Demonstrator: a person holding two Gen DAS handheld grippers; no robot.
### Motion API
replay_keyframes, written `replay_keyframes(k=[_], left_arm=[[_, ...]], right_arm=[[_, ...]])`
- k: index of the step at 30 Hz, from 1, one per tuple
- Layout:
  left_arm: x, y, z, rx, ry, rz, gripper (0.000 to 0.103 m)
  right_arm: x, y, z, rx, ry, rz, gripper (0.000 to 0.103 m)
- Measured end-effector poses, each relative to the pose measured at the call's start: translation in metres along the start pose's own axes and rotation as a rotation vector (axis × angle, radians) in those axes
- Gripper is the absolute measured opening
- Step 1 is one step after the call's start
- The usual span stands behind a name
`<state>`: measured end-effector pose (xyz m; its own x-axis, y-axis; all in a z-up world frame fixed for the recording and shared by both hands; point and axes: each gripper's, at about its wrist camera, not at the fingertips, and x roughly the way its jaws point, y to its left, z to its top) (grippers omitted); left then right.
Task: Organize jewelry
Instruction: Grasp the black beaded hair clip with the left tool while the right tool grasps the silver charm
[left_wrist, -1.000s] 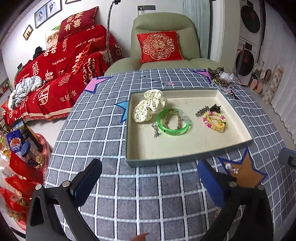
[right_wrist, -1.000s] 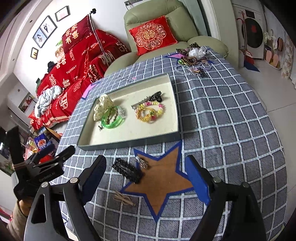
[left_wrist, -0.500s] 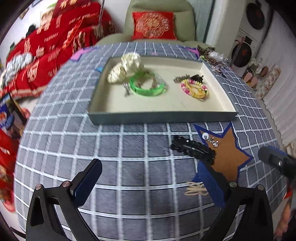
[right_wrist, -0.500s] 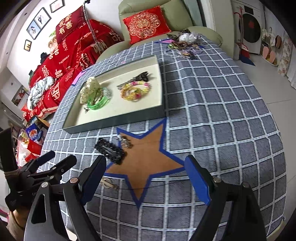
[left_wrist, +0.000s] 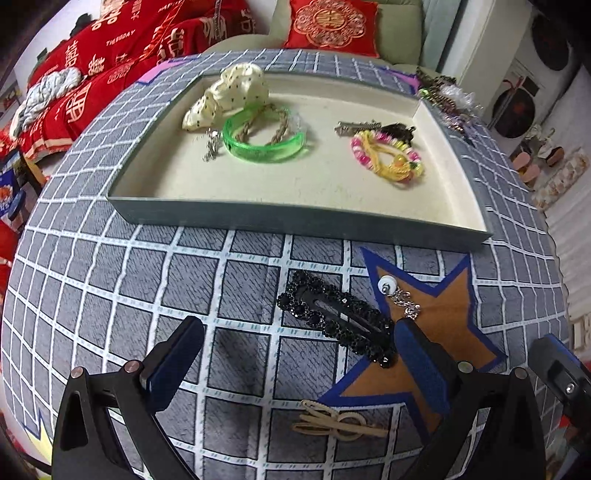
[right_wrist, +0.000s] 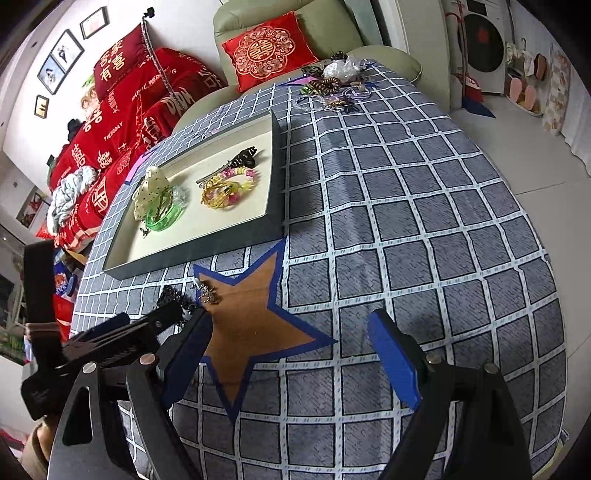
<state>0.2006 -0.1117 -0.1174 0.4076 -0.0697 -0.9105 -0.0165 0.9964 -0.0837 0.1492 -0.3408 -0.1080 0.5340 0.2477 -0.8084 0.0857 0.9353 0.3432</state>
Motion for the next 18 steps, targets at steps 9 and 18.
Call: replay_keyframes(k=[9, 18], left_arm=[[0.007, -0.006, -0.003, 0.046, -0.011, 0.022, 0.103], [0.005, 0.012, 0.001, 0.031, 0.012, -0.04, 0.103]], right_arm=[[0.009, 0.005, 0.003, -0.006, 0.006, 0.014, 0.088], [0.013, 0.004, 0.005, -0.002, 0.005, 0.018, 0.089]])
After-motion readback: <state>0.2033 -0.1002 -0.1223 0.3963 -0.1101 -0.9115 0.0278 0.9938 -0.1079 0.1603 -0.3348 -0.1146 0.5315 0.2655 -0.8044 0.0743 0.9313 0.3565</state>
